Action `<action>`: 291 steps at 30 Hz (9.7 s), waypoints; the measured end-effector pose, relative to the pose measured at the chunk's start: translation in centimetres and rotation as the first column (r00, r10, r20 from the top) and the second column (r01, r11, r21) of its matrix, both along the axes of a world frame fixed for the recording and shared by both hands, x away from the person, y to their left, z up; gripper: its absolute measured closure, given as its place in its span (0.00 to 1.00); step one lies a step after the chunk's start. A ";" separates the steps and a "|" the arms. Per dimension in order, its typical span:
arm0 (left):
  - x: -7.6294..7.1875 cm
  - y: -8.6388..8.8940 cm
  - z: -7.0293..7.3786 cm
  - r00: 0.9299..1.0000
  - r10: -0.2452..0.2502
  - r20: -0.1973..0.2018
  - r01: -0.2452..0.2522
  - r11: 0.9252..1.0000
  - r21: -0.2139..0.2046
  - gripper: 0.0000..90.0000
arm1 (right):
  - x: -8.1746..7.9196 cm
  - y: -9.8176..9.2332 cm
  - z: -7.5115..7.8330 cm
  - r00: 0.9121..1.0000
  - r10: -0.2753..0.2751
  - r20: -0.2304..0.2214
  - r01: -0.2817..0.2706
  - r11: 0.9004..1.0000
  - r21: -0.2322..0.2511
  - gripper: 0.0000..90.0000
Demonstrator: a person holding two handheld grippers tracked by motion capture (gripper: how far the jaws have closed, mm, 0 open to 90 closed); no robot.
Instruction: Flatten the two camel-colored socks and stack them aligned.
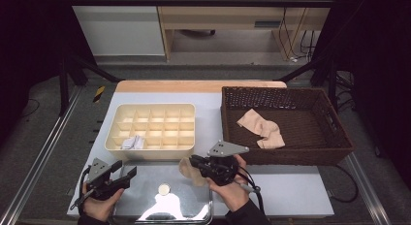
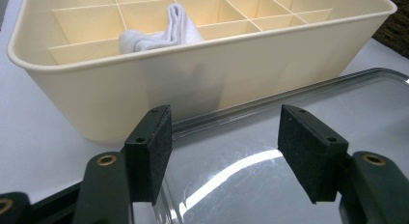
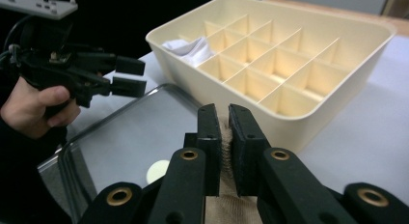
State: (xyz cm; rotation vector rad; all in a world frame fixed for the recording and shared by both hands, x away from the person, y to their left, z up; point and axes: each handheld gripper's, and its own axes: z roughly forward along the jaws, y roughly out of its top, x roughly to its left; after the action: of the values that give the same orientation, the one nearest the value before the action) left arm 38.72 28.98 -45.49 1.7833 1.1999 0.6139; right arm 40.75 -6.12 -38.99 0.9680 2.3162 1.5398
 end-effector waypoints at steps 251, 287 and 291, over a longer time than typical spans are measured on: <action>0.1 -15.5 1.5 0.936 -0.333 -0.117 0.339 0.940 0.036 0.52 | -2.5 -10.2 -8.8 0.974 -0.160 -0.162 0.127 0.972 -0.197 0.72; 0.2 -18.0 -0.7 0.915 -0.377 -0.145 0.386 0.921 0.047 0.89 | -1.0 -12.3 -9.0 0.949 -0.276 -0.154 0.258 0.958 -0.126 0.71; 0.0 -17.8 -0.7 0.912 -0.383 -0.145 0.393 0.918 0.048 0.98 | -0.8 -11.5 -9.2 0.953 -0.226 -0.204 0.202 0.971 -0.131 0.94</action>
State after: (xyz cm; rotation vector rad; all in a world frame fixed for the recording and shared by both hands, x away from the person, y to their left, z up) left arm 38.75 11.16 -46.22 2.0825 0.8754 0.3135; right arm 39.90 -17.66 -48.22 1.3684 2.3129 1.2650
